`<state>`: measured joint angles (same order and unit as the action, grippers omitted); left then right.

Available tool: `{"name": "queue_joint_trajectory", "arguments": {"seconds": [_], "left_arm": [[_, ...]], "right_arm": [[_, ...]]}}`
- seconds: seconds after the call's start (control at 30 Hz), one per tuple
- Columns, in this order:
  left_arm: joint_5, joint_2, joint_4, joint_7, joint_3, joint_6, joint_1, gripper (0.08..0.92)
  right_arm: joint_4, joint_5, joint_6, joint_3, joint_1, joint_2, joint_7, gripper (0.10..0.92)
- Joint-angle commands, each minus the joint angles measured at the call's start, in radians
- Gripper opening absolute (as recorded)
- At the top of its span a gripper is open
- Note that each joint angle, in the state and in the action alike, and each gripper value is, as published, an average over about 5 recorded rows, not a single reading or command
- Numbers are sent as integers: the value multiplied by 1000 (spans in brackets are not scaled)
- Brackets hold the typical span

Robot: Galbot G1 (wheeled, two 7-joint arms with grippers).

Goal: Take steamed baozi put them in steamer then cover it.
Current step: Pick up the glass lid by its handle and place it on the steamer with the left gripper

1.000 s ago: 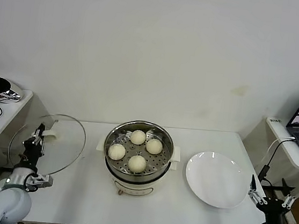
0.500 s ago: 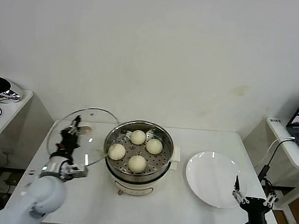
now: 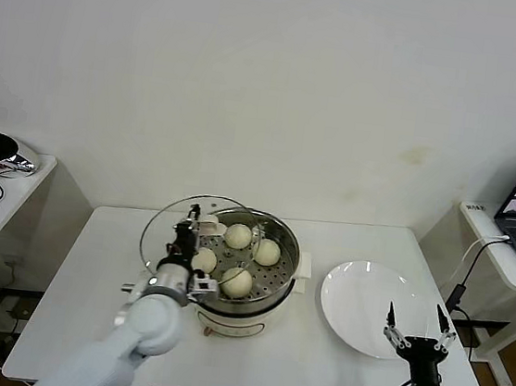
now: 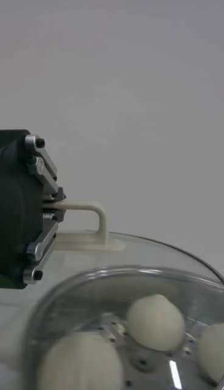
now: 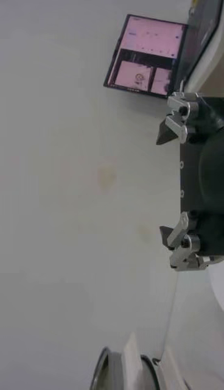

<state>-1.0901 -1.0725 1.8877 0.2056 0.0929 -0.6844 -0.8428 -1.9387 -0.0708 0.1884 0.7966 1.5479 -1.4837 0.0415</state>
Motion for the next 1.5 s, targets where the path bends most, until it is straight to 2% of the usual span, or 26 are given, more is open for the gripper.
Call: {"name": "queue_joint_trajectory", "arguments": {"seconds": [0.03,0.57,1.17,1.5], "left_arm": [[-164,-138,-65,92,124,-42,83,147],[-187,-171,-93,93,149,-32,72,147],[-200,-199,-136,77,117,-11,48,147],[-187,-210,-120,59,103,-4,30,147]], "right_arm": [[11,-23,2,-14,-7,-8,-3,823],[14,-17,9,-9,3,-10,-3,823],[21,-10,16,-13,7,2,-1,823],[21,-8,15,-16,6,6,0,823]]}}
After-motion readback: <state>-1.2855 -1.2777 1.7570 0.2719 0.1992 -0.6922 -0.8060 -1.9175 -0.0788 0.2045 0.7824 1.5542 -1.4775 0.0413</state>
